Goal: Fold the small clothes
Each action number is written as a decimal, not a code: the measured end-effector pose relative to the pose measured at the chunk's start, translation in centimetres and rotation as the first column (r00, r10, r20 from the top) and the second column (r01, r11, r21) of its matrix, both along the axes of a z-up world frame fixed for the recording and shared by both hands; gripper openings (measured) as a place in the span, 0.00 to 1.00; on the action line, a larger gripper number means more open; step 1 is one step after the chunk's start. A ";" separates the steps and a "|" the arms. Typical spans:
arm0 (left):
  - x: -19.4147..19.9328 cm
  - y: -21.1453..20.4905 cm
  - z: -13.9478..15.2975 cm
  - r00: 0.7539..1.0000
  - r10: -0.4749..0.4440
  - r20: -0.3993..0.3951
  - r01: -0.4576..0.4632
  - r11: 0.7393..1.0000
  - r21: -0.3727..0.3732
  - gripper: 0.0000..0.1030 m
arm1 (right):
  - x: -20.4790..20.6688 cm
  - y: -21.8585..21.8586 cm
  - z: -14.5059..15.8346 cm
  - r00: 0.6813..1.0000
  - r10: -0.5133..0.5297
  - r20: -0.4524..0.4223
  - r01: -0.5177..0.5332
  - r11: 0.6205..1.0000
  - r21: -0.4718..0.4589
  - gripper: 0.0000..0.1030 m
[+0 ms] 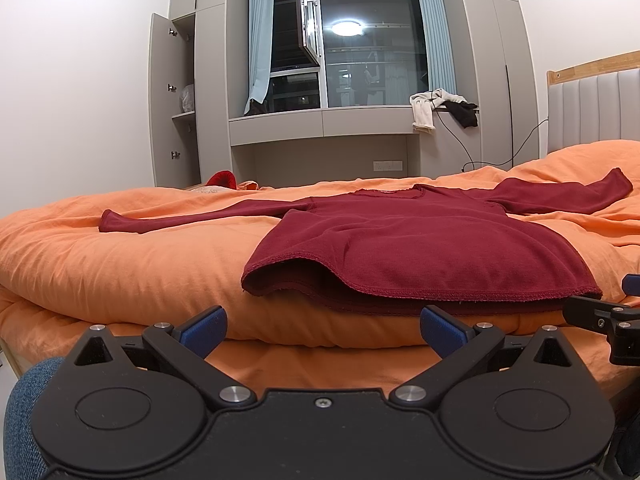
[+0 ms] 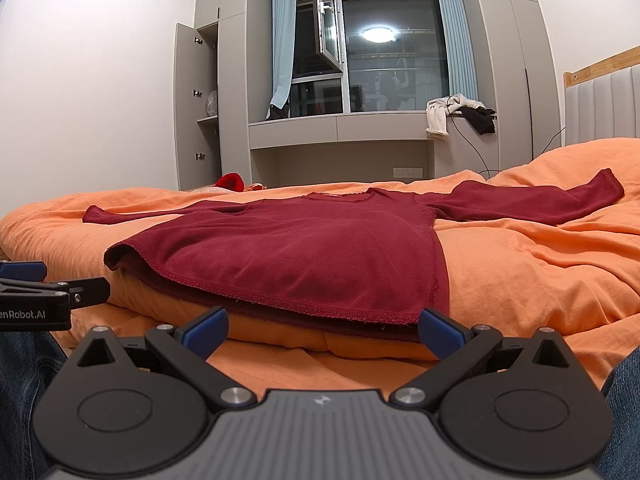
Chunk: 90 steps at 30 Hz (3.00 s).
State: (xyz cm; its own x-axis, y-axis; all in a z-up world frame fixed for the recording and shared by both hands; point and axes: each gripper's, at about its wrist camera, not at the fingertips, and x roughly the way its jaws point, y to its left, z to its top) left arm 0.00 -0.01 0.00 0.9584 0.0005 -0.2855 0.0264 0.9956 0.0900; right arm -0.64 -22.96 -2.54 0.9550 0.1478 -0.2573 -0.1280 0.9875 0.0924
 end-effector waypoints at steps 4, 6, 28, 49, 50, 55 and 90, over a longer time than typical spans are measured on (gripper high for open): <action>0.0 0.0 0.0 1.000 0.000 0.000 0.000 1.000 0.000 1.00 | 0.0 0.0 0.0 1.000 0.000 0.000 0.000 1.000 0.000 1.00; 0.0 0.0 0.0 1.000 0.000 0.000 0.000 1.000 0.000 1.00 | 0.0 0.0 0.0 1.000 0.000 0.000 0.000 1.000 0.000 1.00; 3.4 -0.7 0.3 0.991 -0.017 -0.130 0.018 1.000 0.007 0.99 | 3.2 -4.1 2.0 0.981 -0.062 -0.182 0.081 0.991 0.102 1.00; 22.8 -6.5 5.9 0.969 -0.128 -0.209 0.119 0.991 -0.055 1.00 | 20.0 -19.2 8.7 0.921 -0.318 -0.224 0.331 0.943 0.023 1.00; 23.8 -6.6 5.8 0.969 -0.123 -0.213 0.114 0.992 -0.053 1.00 | 20.8 -19.6 8.8 0.914 -0.342 -0.217 0.351 0.936 0.005 1.00; 29.7 -7.8 4.9 0.967 -0.124 -0.223 0.110 0.991 -0.073 0.99 | 24.0 -20.5 9.2 0.912 -0.368 -0.181 0.360 0.930 -0.075 1.00; 34.4 -7.9 -0.9 0.949 -0.118 -0.293 0.089 0.990 -0.110 1.00 | 29.9 -32.8 5.1 0.834 -0.549 -0.045 0.551 0.835 0.017 1.00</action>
